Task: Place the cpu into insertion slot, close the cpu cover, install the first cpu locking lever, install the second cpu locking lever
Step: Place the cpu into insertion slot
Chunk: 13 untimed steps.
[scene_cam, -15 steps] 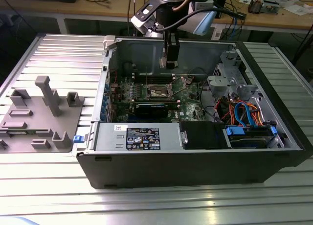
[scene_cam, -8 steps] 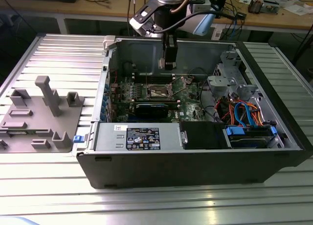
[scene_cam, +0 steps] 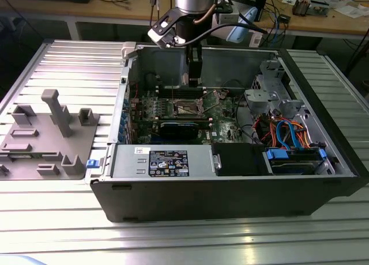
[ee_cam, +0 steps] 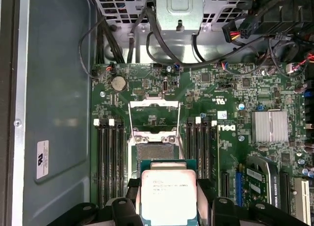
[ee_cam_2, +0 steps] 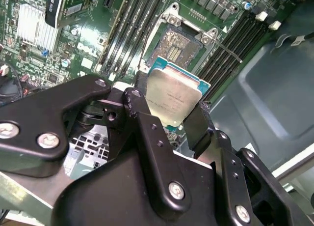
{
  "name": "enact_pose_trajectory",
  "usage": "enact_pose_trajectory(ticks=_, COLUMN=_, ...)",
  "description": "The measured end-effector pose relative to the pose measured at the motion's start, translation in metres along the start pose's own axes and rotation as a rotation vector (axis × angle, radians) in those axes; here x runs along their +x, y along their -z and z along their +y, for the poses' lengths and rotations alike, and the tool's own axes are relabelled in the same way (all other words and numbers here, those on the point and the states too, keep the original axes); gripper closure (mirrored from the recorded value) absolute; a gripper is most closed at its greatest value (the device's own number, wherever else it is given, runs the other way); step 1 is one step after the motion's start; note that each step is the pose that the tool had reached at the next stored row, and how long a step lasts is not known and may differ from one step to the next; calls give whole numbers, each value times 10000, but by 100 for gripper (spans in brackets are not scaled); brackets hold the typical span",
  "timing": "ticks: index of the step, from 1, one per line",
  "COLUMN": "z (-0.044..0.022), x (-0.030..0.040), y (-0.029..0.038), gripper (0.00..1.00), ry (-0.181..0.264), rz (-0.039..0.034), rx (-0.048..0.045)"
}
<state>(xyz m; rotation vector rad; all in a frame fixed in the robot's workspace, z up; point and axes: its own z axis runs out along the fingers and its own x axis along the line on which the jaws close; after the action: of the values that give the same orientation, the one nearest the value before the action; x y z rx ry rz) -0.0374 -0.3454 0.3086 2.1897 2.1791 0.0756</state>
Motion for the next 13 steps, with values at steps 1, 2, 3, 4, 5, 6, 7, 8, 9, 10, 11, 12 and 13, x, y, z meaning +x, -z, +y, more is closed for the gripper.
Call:
enact_pose_trajectory(ticks=1, z=-1, x=0, y=0, gripper=46, ry=-1, rz=-1, rx=1)
enact_pose_trajectory(ticks=2, z=-1, x=0, y=-1, gripper=46, ry=-1, rz=0, rx=0)
enact_pose_trajectory(ticks=3, z=-1, x=0, y=-7, gripper=46, ry=-1, rz=0, rx=0)
enact_pose_trajectory(ticks=4, z=-2, x=0, y=-15, gripper=46, ry=-1, rz=-4, rx=0)
enact_pose_trajectory(ticks=5, z=-2, x=0, y=-16, gripper=46, ry=-1, rz=-5, rx=-1)
enact_pose_trajectory(ticks=6, z=-2, x=0, y=-18, gripper=46, ry=-1, rz=-4, rx=-1)
enact_pose_trajectory(ticks=7, z=-2, x=0, y=-20, gripper=46, ry=-1, rz=-4, rx=-1)
enact_pose_trajectory(ticks=8, z=-2, x=0, y=-23, gripper=46, ry=0, rz=-5, rx=-1)
enact_pose_trajectory(ticks=9, z=-3, x=0, y=-29, gripper=46, ry=0, rz=-5, rx=0)
enact_pose_trajectory(ticks=10, z=-3, x=0, y=-32, gripper=46, ry=-1, rz=-5, rx=-1)
enact_pose_trajectory(ticks=11, z=-3, x=0, y=-34, gripper=46, ry=0, rz=-4, rx=-1)
enact_pose_trajectory(ticks=12, z=-3, x=0, y=-36, gripper=46, ry=0, rz=-5, rx=0)
enact_pose_trajectory(ticks=13, z=-3, x=0, y=-38, gripper=46, ry=-1, rz=-5, rx=0)
